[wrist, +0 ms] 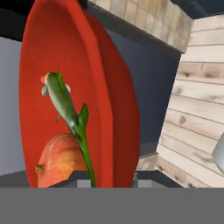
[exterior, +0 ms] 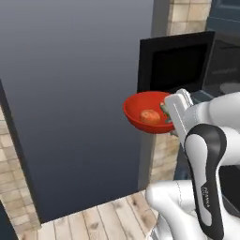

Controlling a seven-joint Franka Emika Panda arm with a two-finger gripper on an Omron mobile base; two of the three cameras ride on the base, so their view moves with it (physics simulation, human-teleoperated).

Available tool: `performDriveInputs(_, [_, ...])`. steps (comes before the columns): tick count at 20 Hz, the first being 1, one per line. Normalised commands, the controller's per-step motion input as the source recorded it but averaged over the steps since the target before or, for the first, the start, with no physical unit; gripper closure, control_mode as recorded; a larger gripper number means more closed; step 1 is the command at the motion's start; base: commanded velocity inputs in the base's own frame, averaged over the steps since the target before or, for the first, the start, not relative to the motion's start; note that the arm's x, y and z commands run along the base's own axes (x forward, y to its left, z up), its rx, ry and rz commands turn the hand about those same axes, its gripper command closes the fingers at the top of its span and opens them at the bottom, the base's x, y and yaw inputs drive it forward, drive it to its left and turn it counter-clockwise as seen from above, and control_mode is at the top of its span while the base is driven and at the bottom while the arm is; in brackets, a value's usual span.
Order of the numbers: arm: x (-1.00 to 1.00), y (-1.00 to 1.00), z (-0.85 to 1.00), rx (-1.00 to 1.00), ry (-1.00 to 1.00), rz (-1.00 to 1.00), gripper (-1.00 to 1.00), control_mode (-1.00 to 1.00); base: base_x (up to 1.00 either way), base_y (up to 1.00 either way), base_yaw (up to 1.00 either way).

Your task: The microwave is finished heating the fish and squash. Take the bowl containing the food and place it on the dining counter.

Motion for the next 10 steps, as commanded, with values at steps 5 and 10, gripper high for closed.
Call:
performDriveInputs(5, [0.0, 0.0, 0.0, 0.0, 0.0, 0.0, 1.0, 1.0, -0.15, -0.01, 1.0])
performDriveInputs(10, [0.0, 0.0, 0.0, 0.0, 0.0, 0.0, 1.0, 1.0, -0.14, 0.0, 1.0])
